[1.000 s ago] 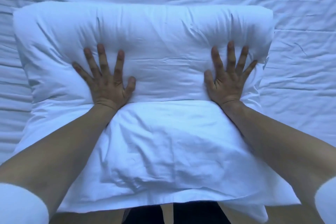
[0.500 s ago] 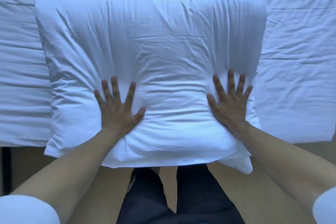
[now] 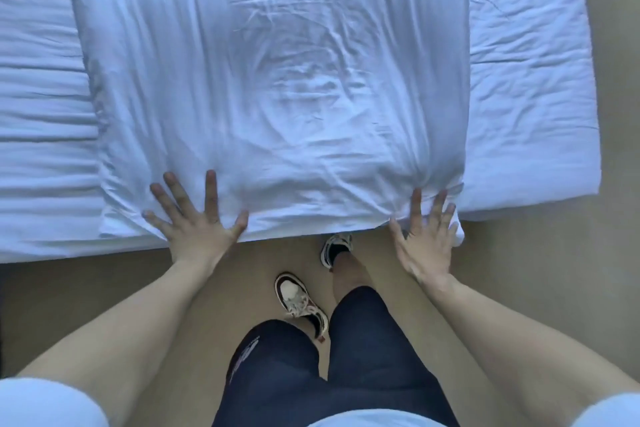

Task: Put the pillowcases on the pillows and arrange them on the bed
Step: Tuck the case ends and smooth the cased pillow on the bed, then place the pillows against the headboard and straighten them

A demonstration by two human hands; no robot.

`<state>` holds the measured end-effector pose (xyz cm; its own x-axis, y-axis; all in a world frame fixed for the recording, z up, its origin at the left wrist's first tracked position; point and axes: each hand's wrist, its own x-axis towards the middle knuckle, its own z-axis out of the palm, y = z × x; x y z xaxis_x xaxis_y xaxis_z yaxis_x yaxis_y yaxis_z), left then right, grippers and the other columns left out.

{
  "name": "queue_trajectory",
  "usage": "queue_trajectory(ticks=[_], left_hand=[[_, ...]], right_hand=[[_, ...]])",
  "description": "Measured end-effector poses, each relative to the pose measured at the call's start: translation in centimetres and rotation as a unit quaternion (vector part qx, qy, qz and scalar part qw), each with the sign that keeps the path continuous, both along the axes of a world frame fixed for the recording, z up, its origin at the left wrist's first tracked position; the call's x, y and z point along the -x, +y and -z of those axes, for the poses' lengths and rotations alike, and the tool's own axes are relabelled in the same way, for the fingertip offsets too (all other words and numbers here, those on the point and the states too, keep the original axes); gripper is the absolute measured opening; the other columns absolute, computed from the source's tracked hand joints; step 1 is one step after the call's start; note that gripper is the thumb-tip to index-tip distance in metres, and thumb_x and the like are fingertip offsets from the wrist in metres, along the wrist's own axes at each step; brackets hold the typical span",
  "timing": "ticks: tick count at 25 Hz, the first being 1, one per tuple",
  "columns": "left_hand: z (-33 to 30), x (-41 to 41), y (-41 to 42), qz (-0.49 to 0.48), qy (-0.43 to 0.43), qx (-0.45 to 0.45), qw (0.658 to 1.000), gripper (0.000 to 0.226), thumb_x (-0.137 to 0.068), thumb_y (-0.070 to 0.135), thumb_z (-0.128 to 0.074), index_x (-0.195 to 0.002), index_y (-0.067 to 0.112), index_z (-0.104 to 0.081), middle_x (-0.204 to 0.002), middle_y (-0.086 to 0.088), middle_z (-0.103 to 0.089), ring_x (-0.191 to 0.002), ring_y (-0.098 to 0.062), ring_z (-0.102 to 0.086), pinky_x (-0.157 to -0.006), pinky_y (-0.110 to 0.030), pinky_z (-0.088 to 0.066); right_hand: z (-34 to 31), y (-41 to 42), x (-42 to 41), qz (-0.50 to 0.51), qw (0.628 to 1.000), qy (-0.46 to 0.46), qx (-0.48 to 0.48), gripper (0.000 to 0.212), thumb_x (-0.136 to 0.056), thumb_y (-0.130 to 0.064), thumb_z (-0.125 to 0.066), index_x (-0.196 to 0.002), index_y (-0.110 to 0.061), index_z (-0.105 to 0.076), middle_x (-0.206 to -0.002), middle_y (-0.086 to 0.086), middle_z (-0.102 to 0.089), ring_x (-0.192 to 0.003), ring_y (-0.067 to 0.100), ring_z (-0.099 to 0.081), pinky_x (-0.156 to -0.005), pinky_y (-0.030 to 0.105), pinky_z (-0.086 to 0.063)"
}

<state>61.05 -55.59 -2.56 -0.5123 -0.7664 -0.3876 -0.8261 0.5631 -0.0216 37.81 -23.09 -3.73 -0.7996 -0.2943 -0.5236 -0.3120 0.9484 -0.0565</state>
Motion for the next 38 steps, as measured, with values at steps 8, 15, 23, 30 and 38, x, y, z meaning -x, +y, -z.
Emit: queue_trajectory(ticks=[8, 15, 23, 30, 38], left_hand=[[-8.3, -4.9, 4.8, 0.09, -0.053, -0.064, 0.992, 0.088, -0.09, 0.075, -0.021, -0.16, 0.034, 0.014, -0.165, -0.023, 0.019, -0.153, -0.041, 0.016, -0.12, -0.065, 0.0], [-15.1, -11.4, 3.2, 0.005, -0.034, -0.081, 0.996, 0.086, -0.095, 0.062, -0.036, -0.162, 0.025, 0.003, -0.168, -0.018, 0.008, -0.156, -0.033, 0.007, -0.123, -0.058, -0.002], [-20.1, -19.6, -6.9, -0.133, -0.013, -0.044, 0.99, 0.083, -0.095, 0.059, -0.039, -0.162, 0.024, -0.002, -0.168, -0.018, 0.003, -0.155, -0.035, 0.003, -0.122, -0.059, -0.009], [-19.4, -21.9, -16.9, -0.186, -0.024, -0.057, 0.981, 0.083, -0.095, 0.071, -0.02, -0.162, 0.026, 0.0, -0.168, -0.017, 0.005, -0.155, -0.035, 0.009, -0.121, -0.061, -0.002], [-20.1, -27.2, -30.5, -0.234, -0.058, -0.07, 0.968, 0.081, -0.097, 0.069, -0.021, -0.161, 0.023, -0.009, -0.168, -0.016, -0.002, -0.155, -0.034, 0.004, -0.122, -0.059, -0.004]], right_hand=[[-9.2, -7.0, -9.6, -0.156, 0.987, -0.023, -0.015, 0.066, -0.101, -0.064, -0.011, -0.161, -0.038, 0.005, -0.17, 0.01, 0.001, -0.155, 0.038, 0.009, -0.123, 0.062, 0.001], [-15.8, -18.7, -17.0, -0.287, 0.956, -0.011, 0.065, 0.065, -0.103, -0.059, -0.019, -0.161, -0.036, -0.001, -0.17, 0.006, 0.012, -0.154, 0.039, 0.013, -0.123, 0.059, 0.005], [-21.3, -32.2, -21.6, -0.376, 0.918, 0.002, 0.126, 0.063, -0.103, -0.059, -0.015, -0.16, -0.039, 0.001, -0.169, 0.003, 0.017, -0.154, 0.031, 0.019, -0.123, 0.057, 0.012], [-20.9, -43.7, -24.5, -0.417, 0.901, -0.028, 0.115, 0.064, -0.104, -0.057, -0.018, -0.161, -0.035, -0.001, -0.169, 0.005, 0.014, -0.154, 0.031, 0.019, -0.122, 0.059, 0.011], [-18.6, -58.0, -29.4, -0.401, 0.906, -0.108, 0.076, 0.067, -0.104, -0.055, -0.019, -0.163, -0.026, -0.002, -0.169, 0.009, 0.013, -0.155, 0.033, 0.016, -0.123, 0.058, 0.008]])
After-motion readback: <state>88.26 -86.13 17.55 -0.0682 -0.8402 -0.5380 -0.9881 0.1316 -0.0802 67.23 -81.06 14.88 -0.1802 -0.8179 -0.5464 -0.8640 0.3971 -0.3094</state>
